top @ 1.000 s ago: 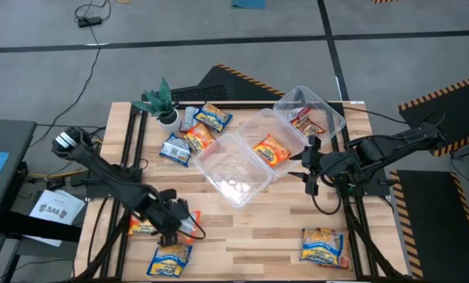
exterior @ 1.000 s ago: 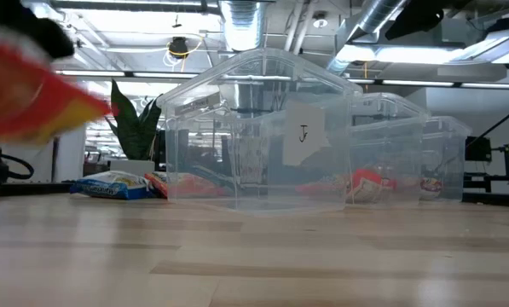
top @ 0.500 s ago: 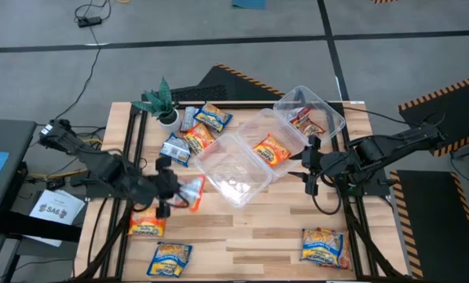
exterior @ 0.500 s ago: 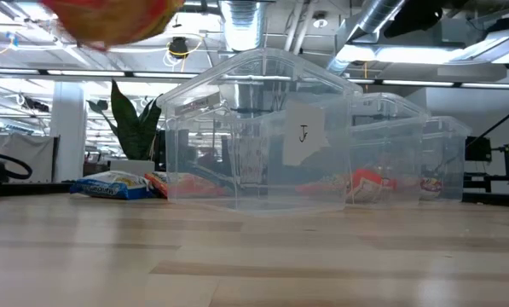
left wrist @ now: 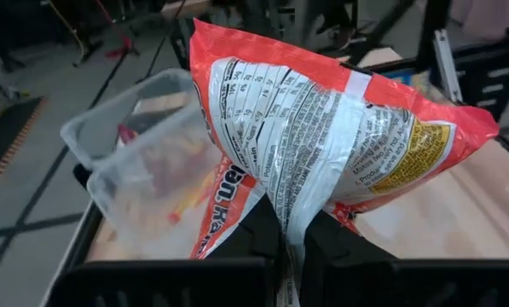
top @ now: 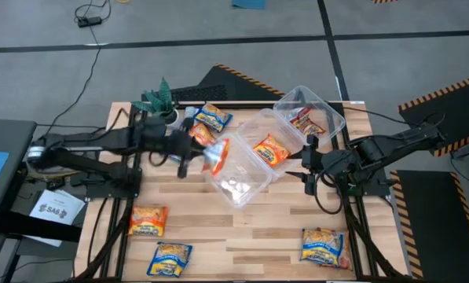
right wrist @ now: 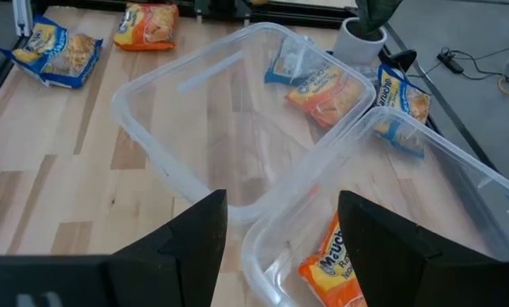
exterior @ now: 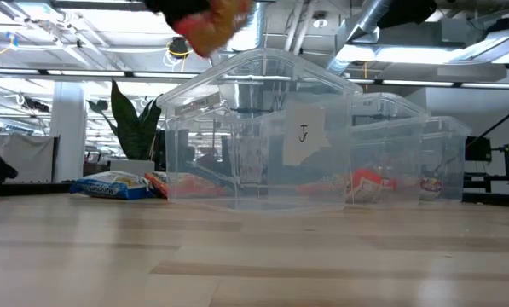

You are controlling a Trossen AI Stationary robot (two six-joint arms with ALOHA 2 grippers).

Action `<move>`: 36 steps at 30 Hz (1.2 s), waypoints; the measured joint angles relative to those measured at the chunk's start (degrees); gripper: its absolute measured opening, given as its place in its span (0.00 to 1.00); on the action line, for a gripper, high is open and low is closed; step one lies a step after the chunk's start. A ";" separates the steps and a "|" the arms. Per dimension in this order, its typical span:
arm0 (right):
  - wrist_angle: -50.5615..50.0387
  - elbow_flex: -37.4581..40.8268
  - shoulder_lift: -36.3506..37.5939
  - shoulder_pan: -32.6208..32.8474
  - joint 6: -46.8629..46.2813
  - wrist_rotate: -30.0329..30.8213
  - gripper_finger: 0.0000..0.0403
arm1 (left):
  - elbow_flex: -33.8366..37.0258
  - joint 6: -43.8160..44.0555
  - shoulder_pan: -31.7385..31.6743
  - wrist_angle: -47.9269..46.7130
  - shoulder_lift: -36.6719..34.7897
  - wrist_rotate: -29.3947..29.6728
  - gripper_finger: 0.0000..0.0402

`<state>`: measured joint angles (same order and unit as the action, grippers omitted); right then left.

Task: Sort Maruchan noodles
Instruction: Put the orange noodle pack into the middle transparent bin

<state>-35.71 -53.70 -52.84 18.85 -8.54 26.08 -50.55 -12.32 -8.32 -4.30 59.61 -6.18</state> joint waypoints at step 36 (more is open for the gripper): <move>6.23 0.01 -0.02 -0.24 2.57 1.42 0.61 | -21.15 4.82 -14.11 35.43 45.60 -12.64 0.04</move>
<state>-29.47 -53.69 -52.86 18.61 -5.98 27.51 -71.70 -7.50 -22.44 31.14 105.21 -18.82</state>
